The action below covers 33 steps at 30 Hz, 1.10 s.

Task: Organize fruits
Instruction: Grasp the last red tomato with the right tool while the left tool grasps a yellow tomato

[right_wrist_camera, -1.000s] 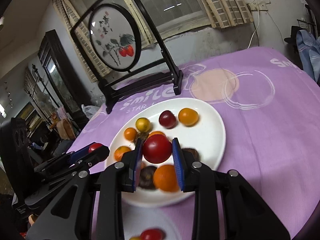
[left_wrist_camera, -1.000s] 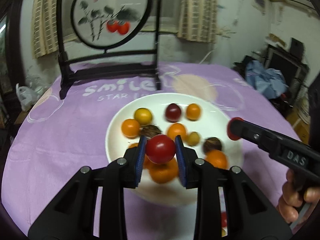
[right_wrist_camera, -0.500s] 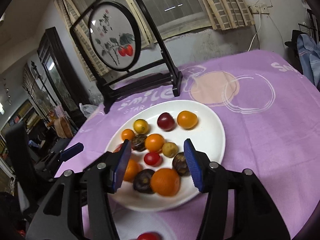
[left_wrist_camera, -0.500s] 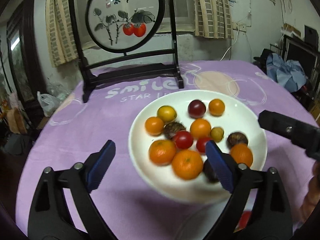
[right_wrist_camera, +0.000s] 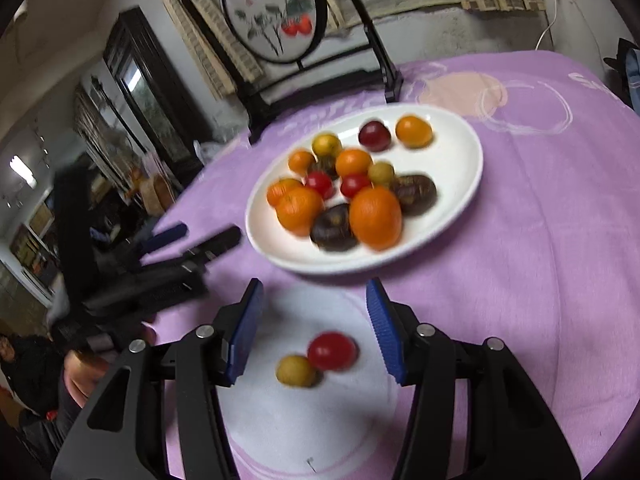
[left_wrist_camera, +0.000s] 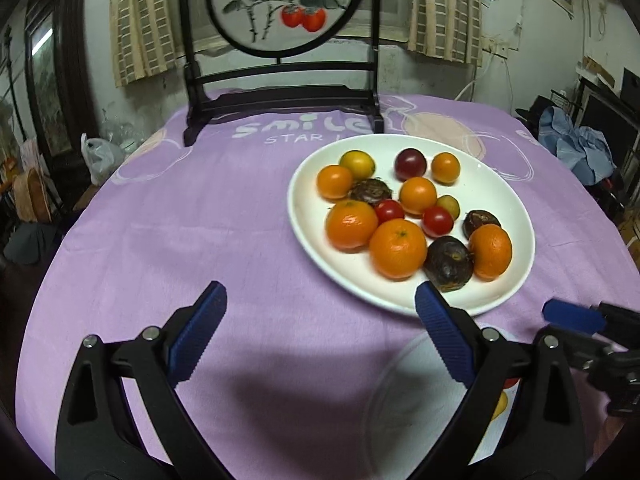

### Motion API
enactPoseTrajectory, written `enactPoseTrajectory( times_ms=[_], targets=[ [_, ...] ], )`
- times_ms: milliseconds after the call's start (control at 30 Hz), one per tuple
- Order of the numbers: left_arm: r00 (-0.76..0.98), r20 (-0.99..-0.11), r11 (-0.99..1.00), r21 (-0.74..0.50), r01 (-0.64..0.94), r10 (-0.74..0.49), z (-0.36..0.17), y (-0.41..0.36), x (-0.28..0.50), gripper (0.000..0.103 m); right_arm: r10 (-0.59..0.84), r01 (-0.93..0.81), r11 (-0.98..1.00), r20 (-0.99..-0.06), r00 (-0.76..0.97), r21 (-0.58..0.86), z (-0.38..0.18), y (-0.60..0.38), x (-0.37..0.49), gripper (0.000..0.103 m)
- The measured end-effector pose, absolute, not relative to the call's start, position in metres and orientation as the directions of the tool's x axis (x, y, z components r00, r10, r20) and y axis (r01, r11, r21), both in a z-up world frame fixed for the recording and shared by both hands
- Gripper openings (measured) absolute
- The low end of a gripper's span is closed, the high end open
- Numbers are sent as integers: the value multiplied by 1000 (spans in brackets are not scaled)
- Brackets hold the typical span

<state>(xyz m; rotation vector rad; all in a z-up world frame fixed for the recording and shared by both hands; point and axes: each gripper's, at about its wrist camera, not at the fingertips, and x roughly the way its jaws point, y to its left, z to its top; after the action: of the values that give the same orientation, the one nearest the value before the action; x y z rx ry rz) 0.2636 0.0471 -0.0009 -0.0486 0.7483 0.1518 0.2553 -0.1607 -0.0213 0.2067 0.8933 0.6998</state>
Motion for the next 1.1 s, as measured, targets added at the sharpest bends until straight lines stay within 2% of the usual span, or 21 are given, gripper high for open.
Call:
enactPoseTrajectory(
  times_ms=[333,933,1100],
  targets=[
    [732,-673,985,-25,-168,108,2,59,249,97,648,-450,746,-692,317,492,-38,-156,251,41],
    [737,-667,988,-9,-155,109,3,54,245,97,535,-441,820,-763,363,365,-48,-151,248,40],
    [734,-671,987,-11,-158,110,3,55,246,97,581,-432,792,-748,320,431,-51,-154,252,38]
  ],
)
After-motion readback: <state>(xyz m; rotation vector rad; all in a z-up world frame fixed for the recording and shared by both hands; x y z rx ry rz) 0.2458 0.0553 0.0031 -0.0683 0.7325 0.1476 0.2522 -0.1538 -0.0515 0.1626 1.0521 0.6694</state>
